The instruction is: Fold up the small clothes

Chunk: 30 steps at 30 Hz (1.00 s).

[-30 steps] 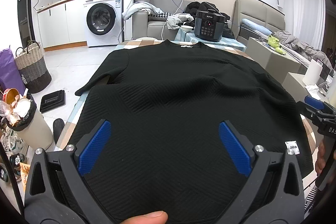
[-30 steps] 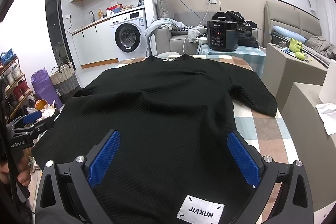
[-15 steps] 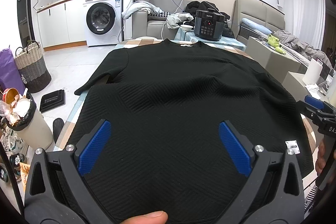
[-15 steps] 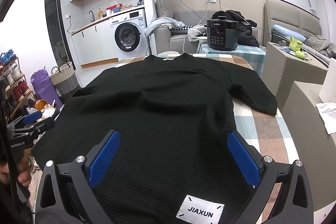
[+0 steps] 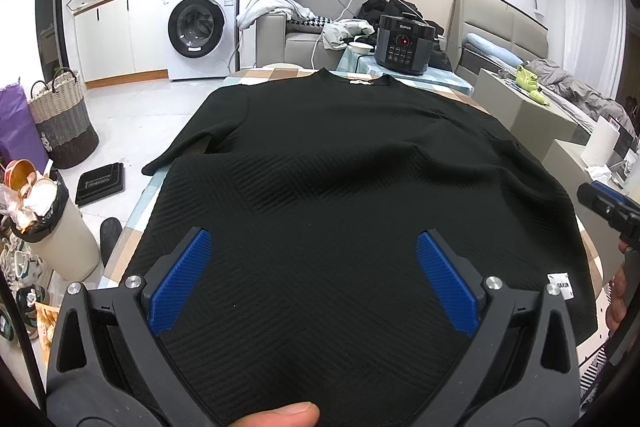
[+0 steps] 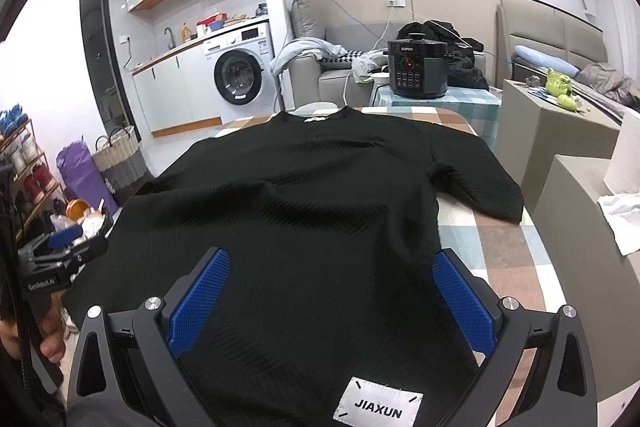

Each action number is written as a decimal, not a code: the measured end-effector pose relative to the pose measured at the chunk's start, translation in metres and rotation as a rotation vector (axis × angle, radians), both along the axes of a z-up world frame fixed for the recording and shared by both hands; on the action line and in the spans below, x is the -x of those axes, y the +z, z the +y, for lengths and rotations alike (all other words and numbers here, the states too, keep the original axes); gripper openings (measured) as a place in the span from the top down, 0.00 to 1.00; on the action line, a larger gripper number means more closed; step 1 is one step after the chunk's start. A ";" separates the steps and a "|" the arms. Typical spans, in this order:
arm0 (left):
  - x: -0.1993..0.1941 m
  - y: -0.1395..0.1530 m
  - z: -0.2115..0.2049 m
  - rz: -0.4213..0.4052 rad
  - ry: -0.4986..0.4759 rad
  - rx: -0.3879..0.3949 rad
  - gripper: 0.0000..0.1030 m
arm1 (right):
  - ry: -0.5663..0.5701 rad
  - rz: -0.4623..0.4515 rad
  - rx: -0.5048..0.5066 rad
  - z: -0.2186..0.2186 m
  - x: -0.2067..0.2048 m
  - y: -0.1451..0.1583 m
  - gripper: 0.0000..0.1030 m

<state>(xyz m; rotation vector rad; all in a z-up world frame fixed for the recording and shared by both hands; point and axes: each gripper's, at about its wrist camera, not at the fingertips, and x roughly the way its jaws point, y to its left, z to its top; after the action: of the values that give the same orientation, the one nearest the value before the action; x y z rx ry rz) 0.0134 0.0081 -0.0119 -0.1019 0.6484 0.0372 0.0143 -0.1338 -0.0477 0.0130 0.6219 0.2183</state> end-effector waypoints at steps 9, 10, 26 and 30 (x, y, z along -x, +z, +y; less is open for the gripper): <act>-0.015 0.007 0.004 0.015 0.001 0.000 0.01 | -0.032 0.029 -0.035 -0.010 -0.012 0.005 0.00; -0.018 0.008 0.004 0.017 -0.001 0.000 0.01 | -0.036 0.034 -0.036 -0.011 -0.014 0.005 0.00; -0.035 0.015 0.016 0.043 -0.007 0.007 0.01 | -0.062 0.038 -0.058 -0.005 -0.031 0.019 0.00; -0.036 0.017 0.019 0.052 0.003 -0.009 0.01 | -0.075 0.044 -0.081 -0.008 -0.034 0.026 0.00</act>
<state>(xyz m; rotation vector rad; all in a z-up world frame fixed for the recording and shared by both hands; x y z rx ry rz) 0.0496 0.0267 0.0054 -0.0938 0.7005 0.0461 0.0482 -0.1423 -0.0221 0.1196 0.6548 0.1711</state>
